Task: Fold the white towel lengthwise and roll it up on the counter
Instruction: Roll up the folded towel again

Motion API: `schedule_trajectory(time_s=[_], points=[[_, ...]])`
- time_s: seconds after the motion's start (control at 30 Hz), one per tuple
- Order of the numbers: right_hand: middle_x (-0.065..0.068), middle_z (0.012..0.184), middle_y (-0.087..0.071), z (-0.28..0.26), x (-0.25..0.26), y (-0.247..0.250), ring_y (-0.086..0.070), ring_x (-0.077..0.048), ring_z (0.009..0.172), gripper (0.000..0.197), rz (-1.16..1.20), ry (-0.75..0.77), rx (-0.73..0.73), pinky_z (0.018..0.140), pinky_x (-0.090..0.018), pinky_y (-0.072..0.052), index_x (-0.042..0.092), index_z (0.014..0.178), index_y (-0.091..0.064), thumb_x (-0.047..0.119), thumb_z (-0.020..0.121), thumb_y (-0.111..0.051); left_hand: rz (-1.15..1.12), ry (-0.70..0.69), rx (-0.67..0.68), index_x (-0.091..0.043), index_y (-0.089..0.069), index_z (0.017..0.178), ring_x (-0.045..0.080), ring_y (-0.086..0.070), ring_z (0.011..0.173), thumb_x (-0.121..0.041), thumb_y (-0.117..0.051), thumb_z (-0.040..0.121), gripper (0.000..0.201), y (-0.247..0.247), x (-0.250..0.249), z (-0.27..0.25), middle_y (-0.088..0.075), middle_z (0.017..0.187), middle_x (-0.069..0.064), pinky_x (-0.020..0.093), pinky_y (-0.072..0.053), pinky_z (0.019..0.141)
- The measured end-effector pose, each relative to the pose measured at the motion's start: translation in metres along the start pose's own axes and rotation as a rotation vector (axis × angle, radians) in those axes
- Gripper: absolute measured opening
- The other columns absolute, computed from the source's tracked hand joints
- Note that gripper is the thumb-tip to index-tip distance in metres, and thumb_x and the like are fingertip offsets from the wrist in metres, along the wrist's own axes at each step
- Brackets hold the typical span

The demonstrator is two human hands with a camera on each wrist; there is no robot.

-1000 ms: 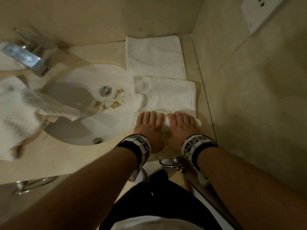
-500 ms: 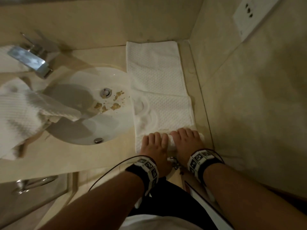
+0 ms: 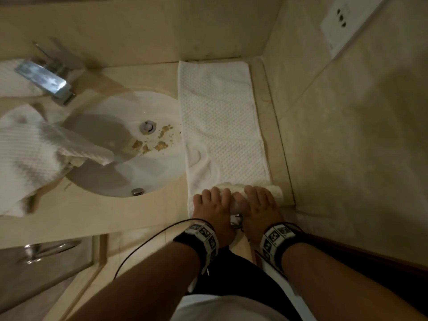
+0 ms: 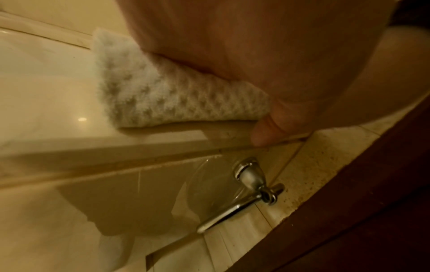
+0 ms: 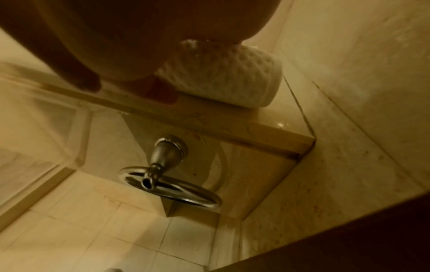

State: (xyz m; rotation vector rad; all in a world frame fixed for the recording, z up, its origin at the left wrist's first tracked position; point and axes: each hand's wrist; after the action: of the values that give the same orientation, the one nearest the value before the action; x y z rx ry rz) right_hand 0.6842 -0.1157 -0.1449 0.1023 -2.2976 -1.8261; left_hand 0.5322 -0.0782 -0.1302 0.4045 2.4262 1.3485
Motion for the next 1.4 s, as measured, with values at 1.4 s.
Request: schedule_trajectory(time_s=[1.4], points=[[-0.013, 0.107, -0.058, 0.028, 0.023, -0.004, -0.051, -0.033, 0.092, 0.064, -0.034, -0.054, 0.054, 0.082, -0.045, -0.039, 0.014, 0.12, -0.056, 0.033, 0.061, -0.069, 0.037, 0.004, -0.083, -0.007, -0.015, 0.156, 0.038, -0.015, 0.143, -0.041, -0.045, 0.077, 0.091, -0.014, 0.031, -0.018, -0.023, 0.156, 0.023, 0.055, 0.0, 0.119]])
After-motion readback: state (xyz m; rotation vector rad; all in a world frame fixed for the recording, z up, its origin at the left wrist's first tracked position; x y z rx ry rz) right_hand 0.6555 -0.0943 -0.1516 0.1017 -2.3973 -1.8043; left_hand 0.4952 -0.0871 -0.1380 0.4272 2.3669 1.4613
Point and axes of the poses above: each hand's wrist, its own z-axis towards the middle knuckle, its own y-axis out of the back of the hand, x = y × z
